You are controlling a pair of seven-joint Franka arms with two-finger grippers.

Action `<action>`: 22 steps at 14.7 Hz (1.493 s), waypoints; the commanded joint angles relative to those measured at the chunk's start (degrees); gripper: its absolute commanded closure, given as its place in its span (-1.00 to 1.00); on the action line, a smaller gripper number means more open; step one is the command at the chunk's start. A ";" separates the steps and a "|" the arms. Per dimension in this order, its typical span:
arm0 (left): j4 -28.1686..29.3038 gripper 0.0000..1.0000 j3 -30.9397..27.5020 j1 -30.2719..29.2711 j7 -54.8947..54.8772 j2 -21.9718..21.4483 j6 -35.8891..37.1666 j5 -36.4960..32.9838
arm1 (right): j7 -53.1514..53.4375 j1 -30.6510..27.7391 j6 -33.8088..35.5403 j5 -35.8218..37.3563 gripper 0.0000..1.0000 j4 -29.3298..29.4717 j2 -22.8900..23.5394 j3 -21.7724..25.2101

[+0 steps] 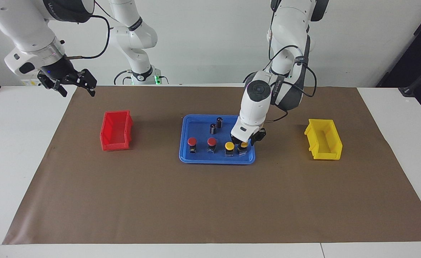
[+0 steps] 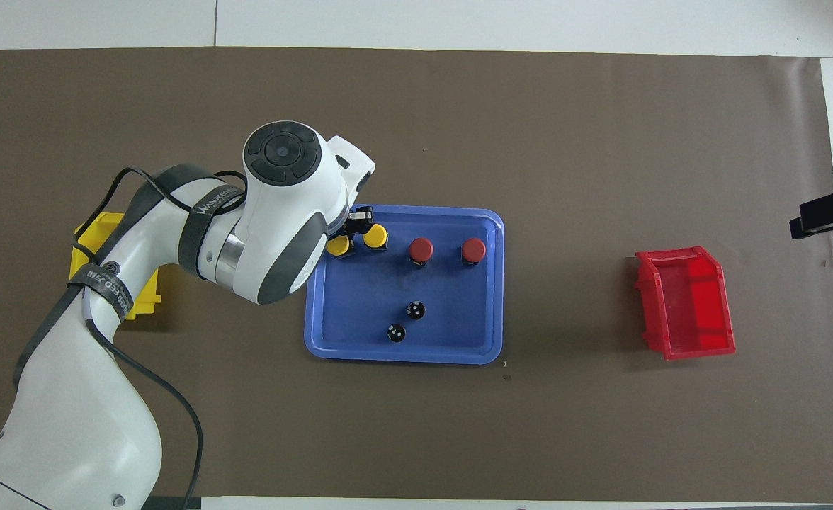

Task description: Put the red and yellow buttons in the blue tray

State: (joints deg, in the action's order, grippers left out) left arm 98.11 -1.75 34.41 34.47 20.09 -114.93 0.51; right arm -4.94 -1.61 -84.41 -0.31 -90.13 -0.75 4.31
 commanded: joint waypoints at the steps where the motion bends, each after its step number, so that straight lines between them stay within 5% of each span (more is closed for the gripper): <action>1: -1.69 -0.15 -0.18 -0.14 1.12 -2.94 4.09 -0.68 | -0.77 0.03 0.21 0.75 -1.00 -1.28 -1.18 -0.09; 5: -1.95 -0.56 -0.27 -4.00 0.25 -7.16 8.13 -0.68 | -0.77 0.03 0.30 0.75 -1.00 -1.28 -1.18 -0.09; 9: -8.89 -1.00 -0.27 -10.14 -8.70 -6.73 15.69 -0.86 | -0.86 0.03 0.30 0.75 -1.00 -1.28 -1.18 -0.09; 16: -9.07 -1.00 -0.36 -23.85 -20.48 -13.05 25.79 1.32 | -0.77 0.03 0.56 0.75 -1.00 -1.19 -1.18 -0.09; 22: -8.55 -1.00 -2.37 -25.80 -32.09 -16.22 31.51 1.43 | -0.68 0.03 0.65 0.75 -1.00 -1.10 -1.10 -0.09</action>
State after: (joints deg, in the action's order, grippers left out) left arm 88.69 -3.16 8.66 5.21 5.28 -85.42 1.47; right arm -4.95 -1.61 -84.16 -0.31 -90.13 -0.76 4.31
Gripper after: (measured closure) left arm 0.000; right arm 0.000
